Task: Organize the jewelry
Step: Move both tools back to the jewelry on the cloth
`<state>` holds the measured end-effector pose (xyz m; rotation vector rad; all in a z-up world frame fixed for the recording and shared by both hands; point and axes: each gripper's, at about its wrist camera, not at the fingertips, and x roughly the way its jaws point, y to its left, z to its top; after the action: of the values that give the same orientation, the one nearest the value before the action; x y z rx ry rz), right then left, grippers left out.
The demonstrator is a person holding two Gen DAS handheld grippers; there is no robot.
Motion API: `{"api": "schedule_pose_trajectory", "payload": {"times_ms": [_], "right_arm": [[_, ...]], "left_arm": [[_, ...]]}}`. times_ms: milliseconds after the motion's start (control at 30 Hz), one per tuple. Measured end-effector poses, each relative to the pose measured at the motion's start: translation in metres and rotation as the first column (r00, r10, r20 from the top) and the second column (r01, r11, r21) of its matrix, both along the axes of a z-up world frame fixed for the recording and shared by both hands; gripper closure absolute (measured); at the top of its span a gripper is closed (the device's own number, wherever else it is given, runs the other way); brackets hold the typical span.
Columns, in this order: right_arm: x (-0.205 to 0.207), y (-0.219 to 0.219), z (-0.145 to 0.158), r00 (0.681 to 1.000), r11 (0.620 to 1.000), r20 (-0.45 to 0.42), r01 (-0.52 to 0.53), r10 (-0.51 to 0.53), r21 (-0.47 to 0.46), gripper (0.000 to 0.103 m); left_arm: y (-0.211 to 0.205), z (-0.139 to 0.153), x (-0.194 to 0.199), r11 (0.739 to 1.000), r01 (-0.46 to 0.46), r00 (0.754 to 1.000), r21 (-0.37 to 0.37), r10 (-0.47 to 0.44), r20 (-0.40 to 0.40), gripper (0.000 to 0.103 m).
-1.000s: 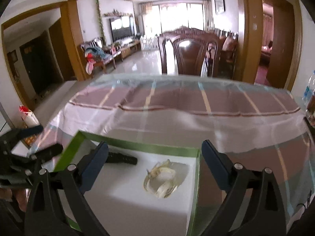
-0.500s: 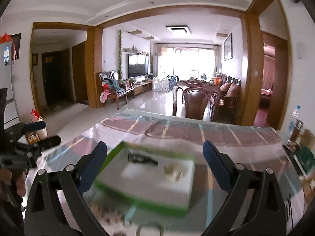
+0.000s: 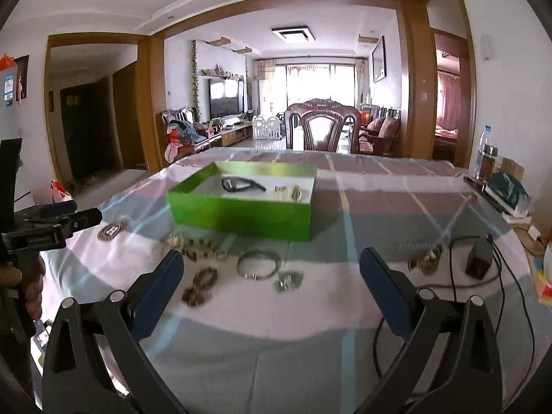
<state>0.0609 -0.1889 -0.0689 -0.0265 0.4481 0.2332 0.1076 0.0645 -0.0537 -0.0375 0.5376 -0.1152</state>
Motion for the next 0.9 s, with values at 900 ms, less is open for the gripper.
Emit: {"api": "schedule_pose_trajectory", "payload": {"times_ms": [900], "right_arm": [[0.007,-0.005,-0.031,0.996,1.000,-0.084,-0.001,0.003,0.022,0.004]], "left_arm": [[-0.023,-0.035,0.014,0.998,0.053,0.993,0.019,-0.051,-0.105,0.004]]}}
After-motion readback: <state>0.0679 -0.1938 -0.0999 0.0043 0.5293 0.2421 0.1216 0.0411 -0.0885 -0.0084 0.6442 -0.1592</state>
